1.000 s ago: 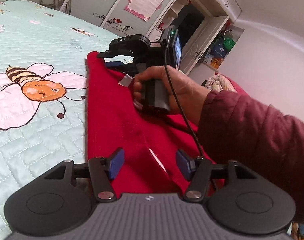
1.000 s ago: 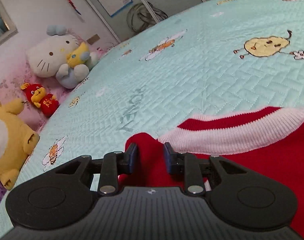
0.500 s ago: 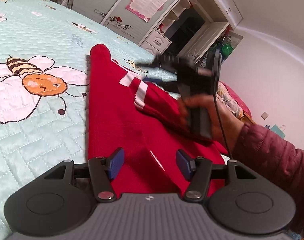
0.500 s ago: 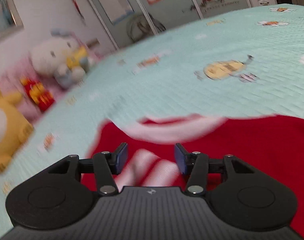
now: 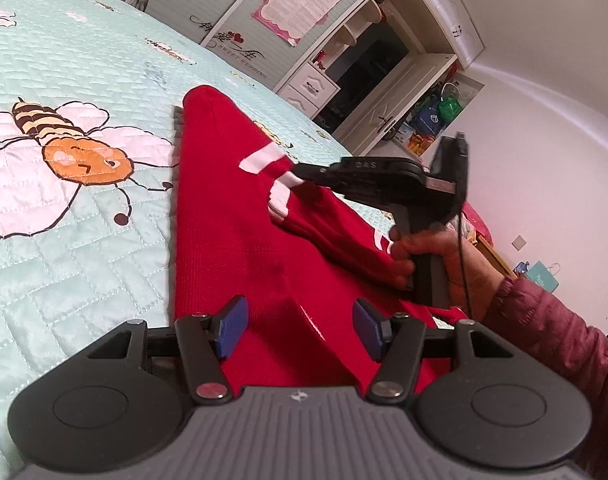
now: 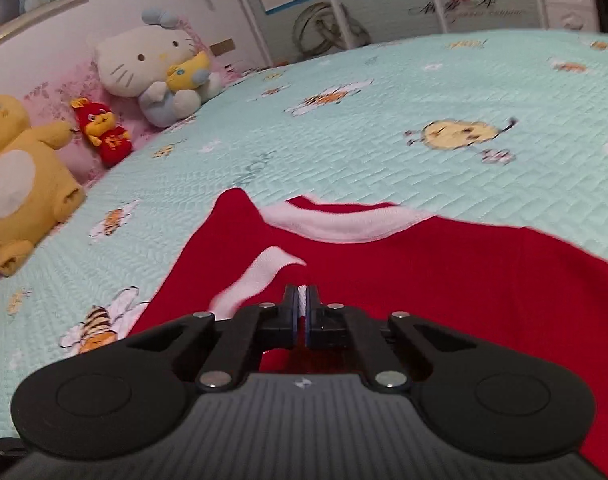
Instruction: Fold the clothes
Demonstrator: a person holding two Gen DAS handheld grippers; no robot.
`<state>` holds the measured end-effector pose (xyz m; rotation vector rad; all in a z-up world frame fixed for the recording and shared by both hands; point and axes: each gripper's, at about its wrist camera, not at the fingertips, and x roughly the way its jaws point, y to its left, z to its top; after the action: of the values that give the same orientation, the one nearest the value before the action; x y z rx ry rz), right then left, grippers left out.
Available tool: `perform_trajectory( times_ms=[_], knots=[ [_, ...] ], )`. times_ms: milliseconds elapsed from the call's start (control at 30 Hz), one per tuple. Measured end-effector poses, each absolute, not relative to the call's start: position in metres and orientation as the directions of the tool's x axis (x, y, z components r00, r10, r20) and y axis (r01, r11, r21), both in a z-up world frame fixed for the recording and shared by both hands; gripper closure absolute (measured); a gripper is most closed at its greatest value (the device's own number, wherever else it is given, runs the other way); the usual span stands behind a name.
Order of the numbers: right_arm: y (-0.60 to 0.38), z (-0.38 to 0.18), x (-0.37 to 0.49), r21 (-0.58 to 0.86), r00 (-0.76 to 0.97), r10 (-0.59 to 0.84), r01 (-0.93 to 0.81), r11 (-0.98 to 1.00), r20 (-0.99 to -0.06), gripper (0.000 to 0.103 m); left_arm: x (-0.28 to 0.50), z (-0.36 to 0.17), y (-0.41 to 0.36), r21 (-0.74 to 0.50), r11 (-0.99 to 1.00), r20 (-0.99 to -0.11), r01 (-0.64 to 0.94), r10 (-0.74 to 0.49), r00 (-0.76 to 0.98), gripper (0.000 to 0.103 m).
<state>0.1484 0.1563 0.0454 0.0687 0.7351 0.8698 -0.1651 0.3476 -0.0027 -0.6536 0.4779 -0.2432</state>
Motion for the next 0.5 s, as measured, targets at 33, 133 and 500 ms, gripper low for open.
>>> perform_trajectory(
  times_ms=[33, 133, 500],
  knots=[
    [0.155, 0.048, 0.145, 0.325, 0.436, 0.703, -0.665, 0.672, -0.562, 0.102, -0.165, -0.003, 0.348, -0.634, 0.770, -0.348, 0.068, -0.363, 0.864, 0.041],
    [0.155, 0.051, 0.144, 0.302, 0.473, 0.666, -0.634, 0.712, -0.577, 0.102, -0.163, -0.003, 0.349, -0.635, 0.770, -0.348, 0.068, -0.363, 0.864, 0.041],
    [0.145, 0.032, 0.134, 0.323, 0.507, 0.628, -0.565, 0.759, -0.590, 0.096, -0.160, -0.004, 0.352, -0.646, 0.760, -0.345, 0.067, -0.370, 0.863, 0.041]
  ],
)
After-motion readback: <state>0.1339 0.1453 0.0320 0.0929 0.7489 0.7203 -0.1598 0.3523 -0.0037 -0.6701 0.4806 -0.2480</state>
